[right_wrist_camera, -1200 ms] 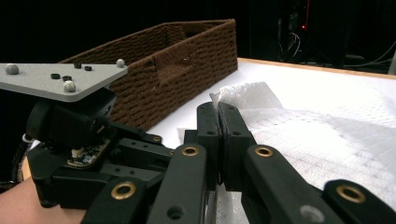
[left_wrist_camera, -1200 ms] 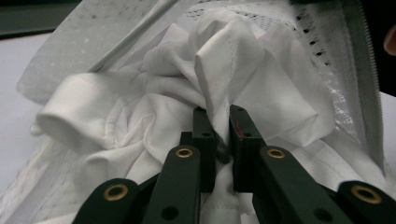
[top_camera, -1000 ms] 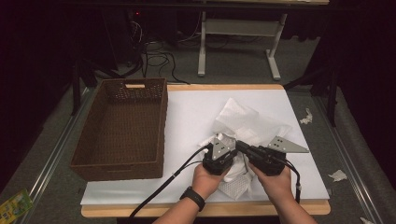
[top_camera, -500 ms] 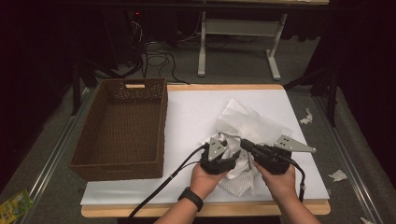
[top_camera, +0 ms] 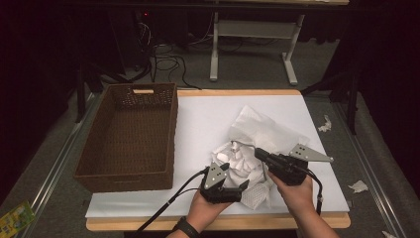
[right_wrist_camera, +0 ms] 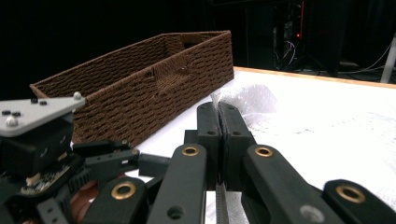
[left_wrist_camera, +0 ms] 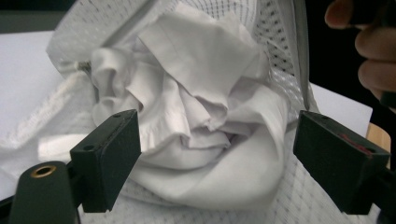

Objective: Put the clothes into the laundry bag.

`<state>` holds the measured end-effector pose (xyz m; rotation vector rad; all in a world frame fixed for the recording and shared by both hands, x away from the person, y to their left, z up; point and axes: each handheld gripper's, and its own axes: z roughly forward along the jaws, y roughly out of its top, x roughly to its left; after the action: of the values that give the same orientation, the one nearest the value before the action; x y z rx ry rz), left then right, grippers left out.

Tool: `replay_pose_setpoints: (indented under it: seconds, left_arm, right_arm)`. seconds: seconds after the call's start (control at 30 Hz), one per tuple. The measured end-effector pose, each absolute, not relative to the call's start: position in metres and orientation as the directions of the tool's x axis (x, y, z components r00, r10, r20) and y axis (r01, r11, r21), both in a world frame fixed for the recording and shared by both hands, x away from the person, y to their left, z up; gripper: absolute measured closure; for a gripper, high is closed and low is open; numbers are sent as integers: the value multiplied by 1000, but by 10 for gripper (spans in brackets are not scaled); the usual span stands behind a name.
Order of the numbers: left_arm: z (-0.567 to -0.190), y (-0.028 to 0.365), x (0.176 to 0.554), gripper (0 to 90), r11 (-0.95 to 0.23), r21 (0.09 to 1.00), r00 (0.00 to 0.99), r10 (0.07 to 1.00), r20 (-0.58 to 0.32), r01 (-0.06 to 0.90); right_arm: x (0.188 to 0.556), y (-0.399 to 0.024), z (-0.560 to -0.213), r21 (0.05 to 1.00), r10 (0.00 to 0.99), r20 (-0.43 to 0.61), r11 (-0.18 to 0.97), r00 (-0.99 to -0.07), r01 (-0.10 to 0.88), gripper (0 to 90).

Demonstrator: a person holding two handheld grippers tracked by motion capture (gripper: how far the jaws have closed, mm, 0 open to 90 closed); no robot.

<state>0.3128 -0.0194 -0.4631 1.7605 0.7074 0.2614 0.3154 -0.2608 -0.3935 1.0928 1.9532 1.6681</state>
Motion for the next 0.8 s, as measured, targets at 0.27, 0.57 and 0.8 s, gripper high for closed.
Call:
replay_pose_setpoints:
  seconds: [0.27, 0.57, 0.8]
  left_arm:
    - [-479, -33, 324, 154, -262, 899, 744, 661, -97, 351]
    - [-480, -44, 360, 353, -299, 825, 733, 653, -190, 480]
    - [-479, -43, 356, 801, -292, 842, 747, 640, -181, 454]
  right_arm:
    - [316, -261, -394, 944, 735, 215, 11, -643, 329, 895]
    - [317, -261, -395, 942, 735, 221, 9, -641, 335, 895]
    - [319, -257, -396, 942, 728, 217, 18, -650, 335, 895]
